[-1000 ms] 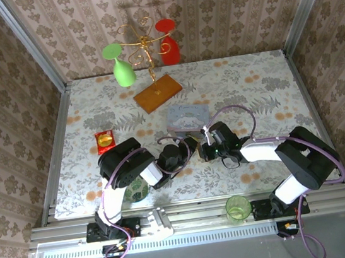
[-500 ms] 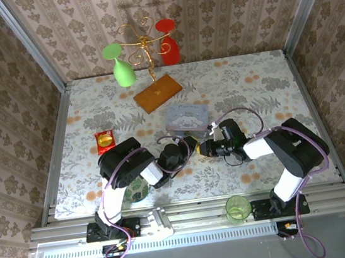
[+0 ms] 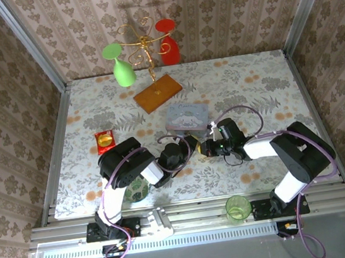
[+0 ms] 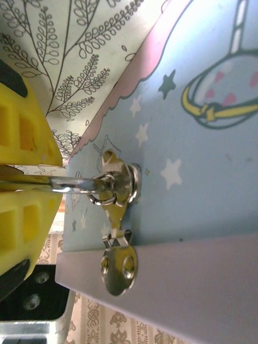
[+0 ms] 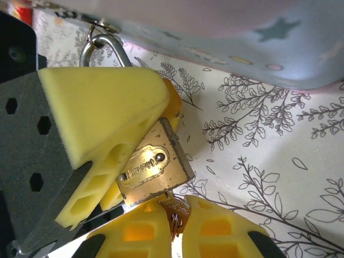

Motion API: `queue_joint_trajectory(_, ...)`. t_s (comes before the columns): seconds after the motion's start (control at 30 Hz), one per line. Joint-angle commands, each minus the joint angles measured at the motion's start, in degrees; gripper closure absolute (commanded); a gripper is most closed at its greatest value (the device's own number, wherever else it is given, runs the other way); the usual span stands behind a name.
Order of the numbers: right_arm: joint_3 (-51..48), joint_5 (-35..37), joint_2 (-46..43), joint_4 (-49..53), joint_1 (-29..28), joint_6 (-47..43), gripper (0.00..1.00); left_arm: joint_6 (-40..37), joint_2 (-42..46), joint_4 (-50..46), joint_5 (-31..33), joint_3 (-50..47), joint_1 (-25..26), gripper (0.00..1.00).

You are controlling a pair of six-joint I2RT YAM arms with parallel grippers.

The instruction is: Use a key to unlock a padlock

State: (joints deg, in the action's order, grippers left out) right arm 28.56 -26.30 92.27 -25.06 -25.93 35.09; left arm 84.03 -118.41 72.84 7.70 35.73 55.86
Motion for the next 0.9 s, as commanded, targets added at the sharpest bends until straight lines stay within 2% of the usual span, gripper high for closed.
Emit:
queue_joint_trajectory(0.0,-0.56,-0.34,0.96,-4.63,0.74,1.68,0.87,1.22,0.47,2.31,-4.19,0.54,1.86,1.00)
queue_joint_trajectory(0.07,0.34,2.97,-0.95,0.48,0.02,-1.58,0.76,1.25,0.57,2.34,-4.19,0.52,1.82,1.00)
queue_joint_trajectory(0.13,1.33,6.82,-3.09,6.41,-0.52,-4.77,0.57,1.16,0.54,2.31,-4.28,0.57,1.81,1.00)
queue_joint_trajectory(0.17,1.34,8.32,-3.95,7.73,-0.61,-5.65,0.55,1.12,0.49,2.32,-4.28,0.66,1.88,1.00)
queue_joint_trajectory(0.3,0.62,15.15,-8.40,12.05,-1.36,-7.89,0.53,0.65,0.63,2.24,-3.90,0.32,1.76,1.00)
queue_joint_trajectory(0.43,1.57,22.95,-12.11,17.52,-5.48,-11.59,0.52,0.61,0.64,2.24,-3.57,-0.54,1.35,1.00)
queue_joint_trajectory(0.6,2.02,25.20,-14.37,20.34,-6.89,-12.92,0.50,0.19,1.94,2.24,-2.84,-2.09,0.60,1.00)
queue_joint_trajectory(0.87,4.57,31.84,-15.78,25.20,-12.52,-20.66,0.55,-0.11,2.75,2.21,-3.66,-2.56,0.11,1.00)
